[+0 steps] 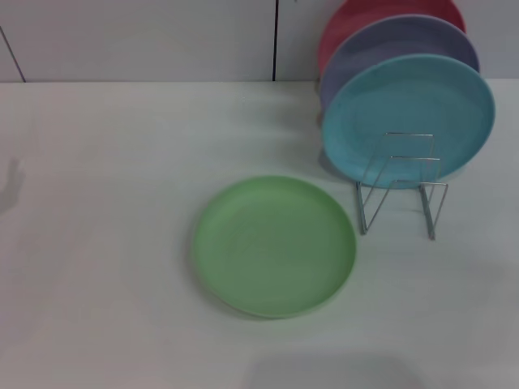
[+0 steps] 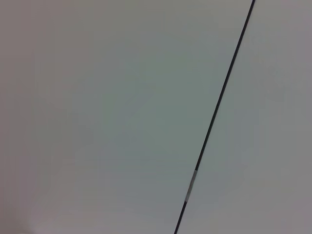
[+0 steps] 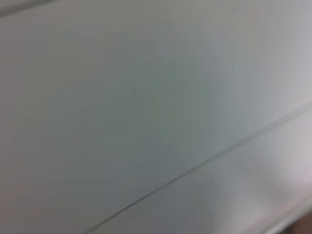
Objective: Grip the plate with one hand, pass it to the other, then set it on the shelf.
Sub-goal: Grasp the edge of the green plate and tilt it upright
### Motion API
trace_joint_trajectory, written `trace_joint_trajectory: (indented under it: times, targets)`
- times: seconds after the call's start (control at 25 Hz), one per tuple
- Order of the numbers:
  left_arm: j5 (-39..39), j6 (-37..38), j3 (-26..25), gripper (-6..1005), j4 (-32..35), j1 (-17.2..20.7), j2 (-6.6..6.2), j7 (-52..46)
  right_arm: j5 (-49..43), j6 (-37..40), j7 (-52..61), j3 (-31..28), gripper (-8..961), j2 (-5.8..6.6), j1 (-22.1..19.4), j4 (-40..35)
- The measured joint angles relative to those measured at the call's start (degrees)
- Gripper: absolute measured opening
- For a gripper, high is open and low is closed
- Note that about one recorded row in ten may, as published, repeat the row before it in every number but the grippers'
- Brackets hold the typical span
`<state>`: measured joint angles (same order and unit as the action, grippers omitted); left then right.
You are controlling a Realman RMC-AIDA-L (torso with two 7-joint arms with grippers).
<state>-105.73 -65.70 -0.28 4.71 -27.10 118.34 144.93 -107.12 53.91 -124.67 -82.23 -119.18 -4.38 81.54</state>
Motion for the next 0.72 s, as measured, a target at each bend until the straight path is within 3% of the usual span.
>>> trace_joint_trajectory:
  times: [0.12,0.28,0.56,0.72]
  targets:
    - [0.0,0.0,0.0,768,0.0,-0.1,-0.01,0.0,-9.8,8.8,20.1,1.0,713,0.07,-0.3,-3.5]
    - [0.0,0.5,-0.1,768,-0.2,-0.2,-0.01,0.0,-13.7,17.8,45.8,2.0,713,0.22,-0.1,-9.5]
    - [0.0,0.9,-0.1,768,-0.4,-0.4,0.09,-0.2,-23.2,27.7,95.4,3.8,713,0.23,3.5,-29.2]
    - [0.0,0.2,0.0,769,-1.1,-0.3,0.12,-0.5,-33.4,31.6,120.6,3.7,714,0.44,7.0,-42.1]
